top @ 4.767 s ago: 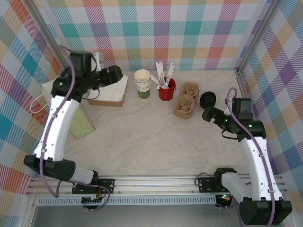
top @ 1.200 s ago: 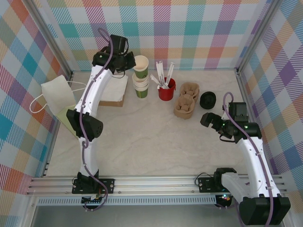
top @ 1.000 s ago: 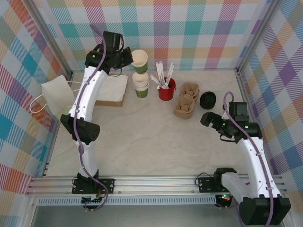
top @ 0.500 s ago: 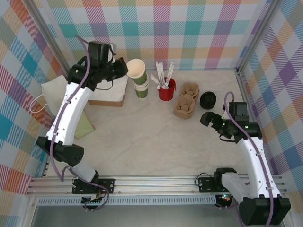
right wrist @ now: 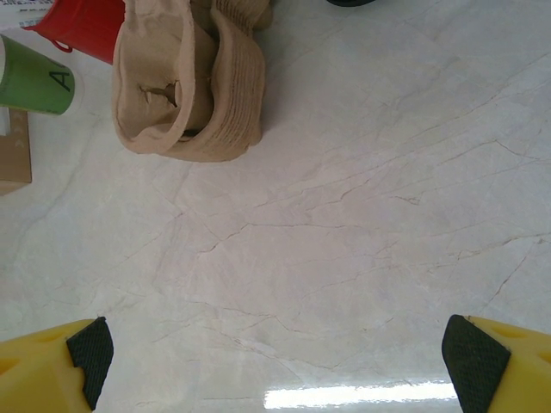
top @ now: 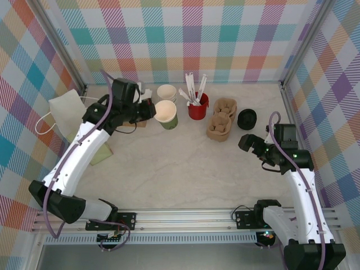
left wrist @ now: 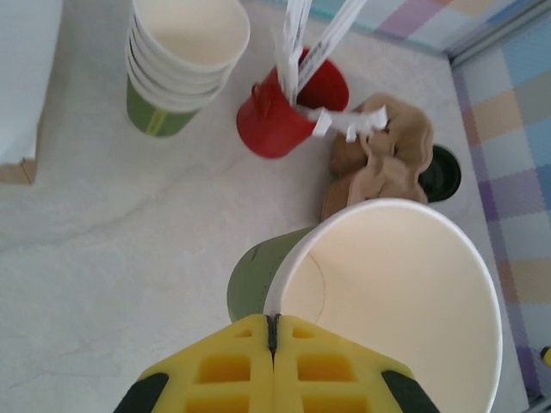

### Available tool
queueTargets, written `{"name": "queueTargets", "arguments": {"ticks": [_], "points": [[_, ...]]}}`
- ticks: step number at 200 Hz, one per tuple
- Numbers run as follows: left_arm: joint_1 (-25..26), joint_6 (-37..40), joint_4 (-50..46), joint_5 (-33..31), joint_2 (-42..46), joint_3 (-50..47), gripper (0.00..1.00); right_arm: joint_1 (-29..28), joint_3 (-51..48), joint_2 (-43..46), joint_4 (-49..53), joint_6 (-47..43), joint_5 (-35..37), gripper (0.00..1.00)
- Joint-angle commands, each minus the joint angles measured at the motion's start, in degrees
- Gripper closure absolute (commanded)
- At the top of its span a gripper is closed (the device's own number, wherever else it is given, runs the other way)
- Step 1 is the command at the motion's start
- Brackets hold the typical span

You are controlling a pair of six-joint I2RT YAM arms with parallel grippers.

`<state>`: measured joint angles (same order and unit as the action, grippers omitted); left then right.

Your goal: Pack the takeout coffee

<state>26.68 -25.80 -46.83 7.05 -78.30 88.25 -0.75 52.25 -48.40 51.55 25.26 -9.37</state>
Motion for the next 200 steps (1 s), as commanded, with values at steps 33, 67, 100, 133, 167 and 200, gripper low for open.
{"name": "queueTargets", "arguments": {"ticks": [33, 67, 100, 133, 167, 200], "points": [[5.66, -2.41, 8.76, -1.47, 1.77, -10.95, 1.0, 0.15, -2.37, 2.11, 1.54, 1.55, -1.7, 0.0], [9.84, -3.11, 13.47, -4.06, -1.3, -14.78, 1.0, 0.14, -2.35, 2.53, 1.76, 2.07, -2.05, 0.0], [12.85, -2.96, 17.51, -6.11, -5.15, -16.17, 1.0, 0.2, -2.15, 2.75, 2.14, 2.4, -2.06, 0.0], [15.37, -2.26, 19.99, -6.96, -8.58, -16.84, 1.0, 0.13, -2.19, 2.95, 2.63, 2.36, -1.93, 0.0], [16.86, -2.12, 21.7, -7.53, -11.79, -17.57, 1.0, 0.19, -2.71, 3.24, 2.83, 2.31, -1.63, 0.0], [17.38, -1.78, 22.3, -8.04, -13.6, -18.07, 1.0, 0.16, -3.25, 3.25, 2.39, 2.38, -1.71, 0.0]]}}
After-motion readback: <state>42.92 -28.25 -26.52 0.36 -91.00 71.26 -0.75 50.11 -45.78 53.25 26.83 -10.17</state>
